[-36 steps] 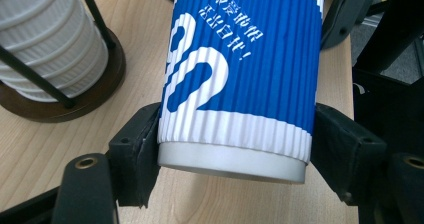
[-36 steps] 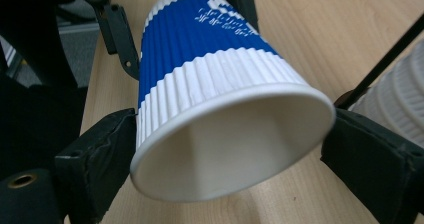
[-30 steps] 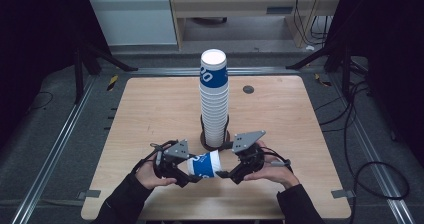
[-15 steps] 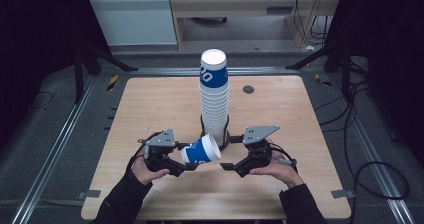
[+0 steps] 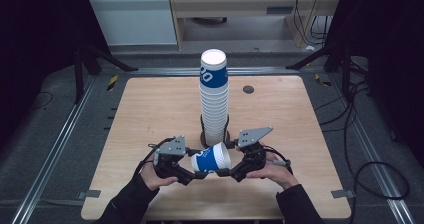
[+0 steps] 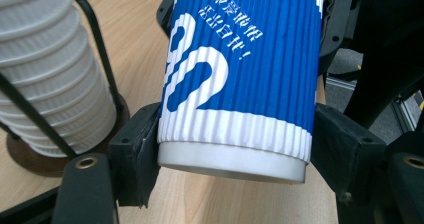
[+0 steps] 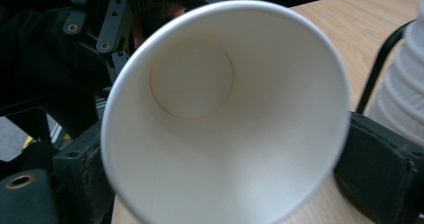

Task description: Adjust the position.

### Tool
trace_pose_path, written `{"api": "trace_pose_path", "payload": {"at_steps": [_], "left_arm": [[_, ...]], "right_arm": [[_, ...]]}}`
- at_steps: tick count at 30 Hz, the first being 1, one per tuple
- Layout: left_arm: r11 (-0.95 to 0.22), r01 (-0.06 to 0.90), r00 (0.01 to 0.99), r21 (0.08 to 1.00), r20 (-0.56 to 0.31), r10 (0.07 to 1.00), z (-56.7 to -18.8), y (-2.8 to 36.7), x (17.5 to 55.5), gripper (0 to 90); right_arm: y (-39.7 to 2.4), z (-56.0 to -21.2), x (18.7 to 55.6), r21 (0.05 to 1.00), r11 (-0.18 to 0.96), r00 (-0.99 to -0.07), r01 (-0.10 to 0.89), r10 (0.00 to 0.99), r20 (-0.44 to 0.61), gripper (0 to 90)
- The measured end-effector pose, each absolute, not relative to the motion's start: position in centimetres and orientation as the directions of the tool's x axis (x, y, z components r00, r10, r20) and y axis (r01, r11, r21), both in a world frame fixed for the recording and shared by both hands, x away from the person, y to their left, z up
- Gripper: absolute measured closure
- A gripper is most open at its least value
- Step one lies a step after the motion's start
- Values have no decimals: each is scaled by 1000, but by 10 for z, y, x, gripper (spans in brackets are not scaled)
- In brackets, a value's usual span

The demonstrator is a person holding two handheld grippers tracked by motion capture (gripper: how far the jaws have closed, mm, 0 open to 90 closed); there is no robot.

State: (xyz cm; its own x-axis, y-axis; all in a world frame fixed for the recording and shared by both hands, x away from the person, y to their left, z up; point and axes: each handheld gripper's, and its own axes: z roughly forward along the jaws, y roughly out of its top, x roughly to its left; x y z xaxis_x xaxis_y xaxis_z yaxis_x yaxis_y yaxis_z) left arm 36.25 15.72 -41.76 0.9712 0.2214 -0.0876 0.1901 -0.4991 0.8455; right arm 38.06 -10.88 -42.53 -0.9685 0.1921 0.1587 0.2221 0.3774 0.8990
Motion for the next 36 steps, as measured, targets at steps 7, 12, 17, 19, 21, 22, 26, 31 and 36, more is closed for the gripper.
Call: {"api": "trace_pose_path", "payload": {"at_steps": [7,12,17,19,21,22,26,31,36], "left_arm": [[-516,187,974,836,-89,208,-419,155,362,267],[-522,189,974,832,-89,209,-420,155,363,264],[-509,195,971,838,-91,221,-420,156,364,245],[-510,195,970,838,-89,225,-420,156,365,236],[-506,196,969,840,-88,229,-419,157,365,229],[-503,195,969,842,-87,231,-419,158,365,226],[-499,198,967,844,-85,240,-418,160,365,211],[-508,202,963,838,-76,257,-416,166,366,156],[-559,212,957,802,-54,286,-420,165,369,130]], "right_arm": [[-106,-429,380,892,395,-973,219,162,167,121],[-106,-430,380,888,401,-971,225,163,172,131],[-107,-428,379,891,394,-971,225,165,172,148],[-108,-428,379,891,395,-972,221,167,167,152],[-108,-428,379,892,398,-972,216,170,160,155],[-109,-427,379,891,401,-973,214,173,155,156],[-111,-426,379,893,398,-972,210,179,149,158],[-117,-420,379,894,399,-971,203,199,131,157],[-120,-415,380,868,451,-964,206,247,100,155]]}}
